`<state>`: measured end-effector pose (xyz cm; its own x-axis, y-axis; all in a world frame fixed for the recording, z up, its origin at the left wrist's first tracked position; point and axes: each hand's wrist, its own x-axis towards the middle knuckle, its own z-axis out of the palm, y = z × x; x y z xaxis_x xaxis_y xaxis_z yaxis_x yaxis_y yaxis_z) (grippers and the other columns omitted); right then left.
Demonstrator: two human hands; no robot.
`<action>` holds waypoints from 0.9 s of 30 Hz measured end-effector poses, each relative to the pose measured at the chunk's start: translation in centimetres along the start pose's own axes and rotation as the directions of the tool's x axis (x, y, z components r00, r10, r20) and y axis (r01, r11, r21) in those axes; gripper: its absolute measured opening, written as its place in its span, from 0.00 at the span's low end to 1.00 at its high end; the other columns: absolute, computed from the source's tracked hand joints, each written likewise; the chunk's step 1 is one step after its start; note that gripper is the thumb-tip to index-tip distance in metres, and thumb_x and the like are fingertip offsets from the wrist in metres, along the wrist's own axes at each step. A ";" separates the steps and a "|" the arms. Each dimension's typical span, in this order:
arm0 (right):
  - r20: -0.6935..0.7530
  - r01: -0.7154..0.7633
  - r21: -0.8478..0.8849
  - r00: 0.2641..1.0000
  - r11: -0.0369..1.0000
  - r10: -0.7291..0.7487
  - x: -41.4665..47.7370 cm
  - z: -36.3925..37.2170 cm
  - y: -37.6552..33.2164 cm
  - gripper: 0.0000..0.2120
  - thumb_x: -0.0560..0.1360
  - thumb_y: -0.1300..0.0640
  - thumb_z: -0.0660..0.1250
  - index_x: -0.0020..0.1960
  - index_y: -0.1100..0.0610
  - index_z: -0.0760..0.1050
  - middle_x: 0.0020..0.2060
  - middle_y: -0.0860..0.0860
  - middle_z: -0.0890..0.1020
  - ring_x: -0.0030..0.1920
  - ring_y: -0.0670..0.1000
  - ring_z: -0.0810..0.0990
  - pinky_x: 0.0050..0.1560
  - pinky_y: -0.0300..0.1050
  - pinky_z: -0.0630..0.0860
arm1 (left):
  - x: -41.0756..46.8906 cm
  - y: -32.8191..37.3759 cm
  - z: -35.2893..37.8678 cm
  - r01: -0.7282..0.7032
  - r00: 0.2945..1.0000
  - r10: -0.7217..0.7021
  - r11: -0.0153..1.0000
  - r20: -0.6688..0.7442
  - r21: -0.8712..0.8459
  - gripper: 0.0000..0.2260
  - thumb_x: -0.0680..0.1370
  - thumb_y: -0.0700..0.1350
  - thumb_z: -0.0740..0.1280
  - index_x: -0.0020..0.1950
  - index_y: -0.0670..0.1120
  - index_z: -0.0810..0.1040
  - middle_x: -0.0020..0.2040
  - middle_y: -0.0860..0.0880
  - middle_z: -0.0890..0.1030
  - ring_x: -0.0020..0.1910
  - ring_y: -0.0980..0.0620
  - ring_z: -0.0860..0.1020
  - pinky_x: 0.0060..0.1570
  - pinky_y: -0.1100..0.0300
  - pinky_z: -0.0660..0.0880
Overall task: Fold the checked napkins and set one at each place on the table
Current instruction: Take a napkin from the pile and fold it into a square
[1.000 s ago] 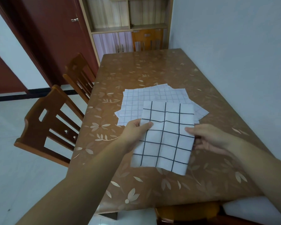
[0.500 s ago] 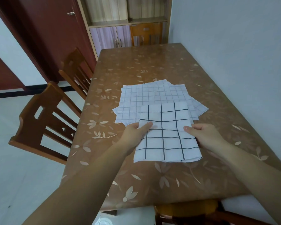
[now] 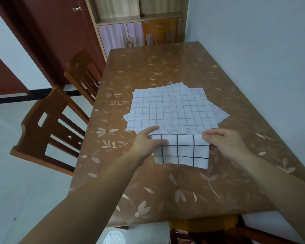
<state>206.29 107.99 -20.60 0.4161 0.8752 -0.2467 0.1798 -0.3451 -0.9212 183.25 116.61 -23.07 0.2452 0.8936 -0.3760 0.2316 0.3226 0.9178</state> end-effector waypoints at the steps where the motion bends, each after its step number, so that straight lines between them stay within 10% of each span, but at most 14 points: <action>1: 0.030 0.022 -0.049 0.999 0.999 -0.020 0.0 -0.2 -0.2 0.05 0.71 0.59 0.75 0.47 0.53 0.83 0.42 0.48 0.84 0.43 0.47 0.83 0.48 0.42 0.80 | 0.0 0.0 -0.2 -0.033 0.999 0.032 0.997 0.009 0.074 0.29 0.64 0.46 0.80 0.63 0.55 0.77 0.57 0.42 0.80 0.55 0.47 0.80 0.58 0.53 0.78; 8: 0.020 0.232 -0.449 0.968 0.863 -0.250 -0.1 -0.3 -1.3 0.04 0.72 0.58 0.74 0.47 0.52 0.84 0.36 0.46 0.83 0.41 0.41 0.81 0.39 0.29 0.70 | -0.2 0.2 -1.4 -0.188 0.974 0.227 0.864 -0.028 0.467 0.03 0.74 0.45 0.72 0.46 0.48 0.83 0.37 0.53 0.80 0.38 0.53 0.77 0.34 0.65 0.72; 13: 0.134 0.327 -0.501 0.944 0.801 -0.302 -0.6 0.2 -3.8 0.02 0.72 0.56 0.73 0.41 0.50 0.85 0.35 0.43 0.84 0.40 0.41 0.80 0.41 0.33 0.74 | -1.0 1.6 -1.1 -0.278 0.941 0.309 0.470 0.138 0.838 0.10 0.73 0.54 0.69 0.53 0.56 0.80 0.56 0.55 0.73 0.60 0.53 0.69 0.60 0.52 0.68; 20: 0.271 0.431 -0.401 0.899 0.808 -0.345 -1.0 2.2 -6.5 0.10 0.71 0.57 0.72 0.51 0.46 0.81 0.38 0.44 0.84 0.42 0.40 0.79 0.45 0.36 0.73 | -2.3 5.5 2.2 -0.431 0.899 0.280 0.709 0.337 0.559 0.13 0.77 0.50 0.70 0.36 0.44 0.76 0.29 0.49 0.72 0.29 0.55 0.69 0.31 0.62 0.65; 27: 0.349 0.248 -0.276 0.926 0.929 -0.143 -1.2 0.2 -6.0 0.15 0.71 0.57 0.74 0.56 0.47 0.78 0.37 0.46 0.85 0.35 0.39 0.80 0.39 0.32 0.72 | -1.9 4.6 -0.2 -0.207 0.942 0.159 0.969 0.296 0.136 0.06 0.75 0.47 0.72 0.50 0.46 0.85 0.48 0.49 0.86 0.48 0.49 0.84 0.50 0.56 0.81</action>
<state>204.54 109.05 -14.84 0.0483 0.9783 -0.2015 0.5157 -0.1972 -0.8338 183.63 116.46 -18.12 0.5465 0.8006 -0.2458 0.3015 0.0857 0.9496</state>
